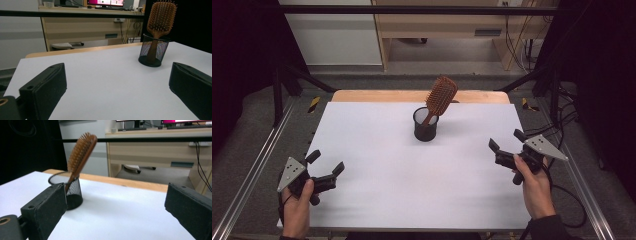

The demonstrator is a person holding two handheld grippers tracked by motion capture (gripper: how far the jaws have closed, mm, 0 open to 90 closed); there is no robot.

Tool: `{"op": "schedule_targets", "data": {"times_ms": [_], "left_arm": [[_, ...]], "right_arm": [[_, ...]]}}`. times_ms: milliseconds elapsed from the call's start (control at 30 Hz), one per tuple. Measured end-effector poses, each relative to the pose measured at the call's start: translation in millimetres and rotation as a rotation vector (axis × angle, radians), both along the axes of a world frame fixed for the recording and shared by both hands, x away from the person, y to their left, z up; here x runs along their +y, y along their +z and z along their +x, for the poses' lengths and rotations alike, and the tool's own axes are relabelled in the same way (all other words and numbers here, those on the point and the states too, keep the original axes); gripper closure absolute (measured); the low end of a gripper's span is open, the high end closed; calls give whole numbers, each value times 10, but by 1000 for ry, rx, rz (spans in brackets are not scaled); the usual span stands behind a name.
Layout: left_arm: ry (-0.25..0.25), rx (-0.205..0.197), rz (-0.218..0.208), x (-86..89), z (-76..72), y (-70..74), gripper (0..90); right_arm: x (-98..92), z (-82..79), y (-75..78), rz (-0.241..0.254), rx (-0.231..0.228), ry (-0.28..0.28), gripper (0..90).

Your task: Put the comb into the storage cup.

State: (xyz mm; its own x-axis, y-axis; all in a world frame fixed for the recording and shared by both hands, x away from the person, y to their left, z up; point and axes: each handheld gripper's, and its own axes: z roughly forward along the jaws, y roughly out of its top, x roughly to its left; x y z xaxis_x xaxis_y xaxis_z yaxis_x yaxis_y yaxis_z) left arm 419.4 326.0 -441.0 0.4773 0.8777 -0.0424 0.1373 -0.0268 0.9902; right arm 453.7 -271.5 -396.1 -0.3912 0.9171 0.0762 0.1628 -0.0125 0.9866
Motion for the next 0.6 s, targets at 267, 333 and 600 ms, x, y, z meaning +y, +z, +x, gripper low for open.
{"op": "schedule_targets", "data": {"times_ms": [267, 333, 600], "left_arm": [[-5, -6, 3, 1, -9, 0, 15], [-6, -8, 3, 3, -11, 1, 16], [-8, -11, 0, 6, -23, 7, 16]], "right_arm": [[-108, -176, -207, -2, 24, -9, 44], [-115, -201, -244, -9, 26, -9, 43], [-111, -254, -336, -26, 20, -6, 42]]}}
